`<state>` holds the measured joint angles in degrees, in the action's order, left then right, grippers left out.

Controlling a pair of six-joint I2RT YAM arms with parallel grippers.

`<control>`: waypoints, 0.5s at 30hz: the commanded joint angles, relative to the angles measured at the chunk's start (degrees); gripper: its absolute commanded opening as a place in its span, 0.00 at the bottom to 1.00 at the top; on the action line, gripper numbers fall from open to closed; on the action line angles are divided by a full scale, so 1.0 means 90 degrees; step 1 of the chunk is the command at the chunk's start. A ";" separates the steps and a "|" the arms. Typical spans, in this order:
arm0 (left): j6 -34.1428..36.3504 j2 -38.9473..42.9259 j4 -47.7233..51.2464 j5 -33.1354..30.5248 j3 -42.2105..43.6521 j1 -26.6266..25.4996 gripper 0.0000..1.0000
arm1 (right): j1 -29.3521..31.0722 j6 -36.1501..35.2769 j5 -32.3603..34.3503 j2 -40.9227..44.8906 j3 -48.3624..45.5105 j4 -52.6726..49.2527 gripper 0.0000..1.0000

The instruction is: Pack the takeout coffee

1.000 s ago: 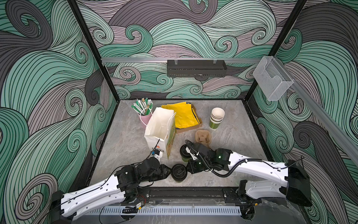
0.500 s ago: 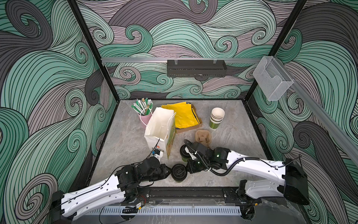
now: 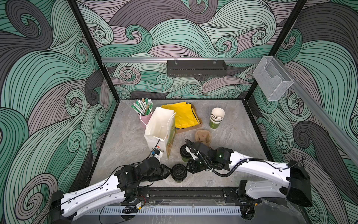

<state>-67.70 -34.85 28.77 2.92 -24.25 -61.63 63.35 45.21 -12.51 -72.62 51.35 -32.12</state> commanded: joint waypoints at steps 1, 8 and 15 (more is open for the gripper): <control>0.0240 -0.0039 0.0456 -0.0265 -0.0443 0.0004 0.27 | -0.0040 -0.0096 0.0191 0.0244 0.0165 -0.0092 0.26; 0.0400 0.0113 0.0951 -0.0579 -0.0888 0.0005 0.34 | -0.0066 -0.0198 0.0244 0.0682 0.0136 -0.0488 0.33; 0.0481 -0.0024 0.0046 -0.0052 -0.0617 0.0007 0.57 | 0.0355 0.0110 -0.0330 0.0768 -0.0249 -0.0285 0.45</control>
<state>-64.64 -34.44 32.49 0.58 -30.15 -61.63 64.97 44.62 -13.28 -66.08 50.59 -34.61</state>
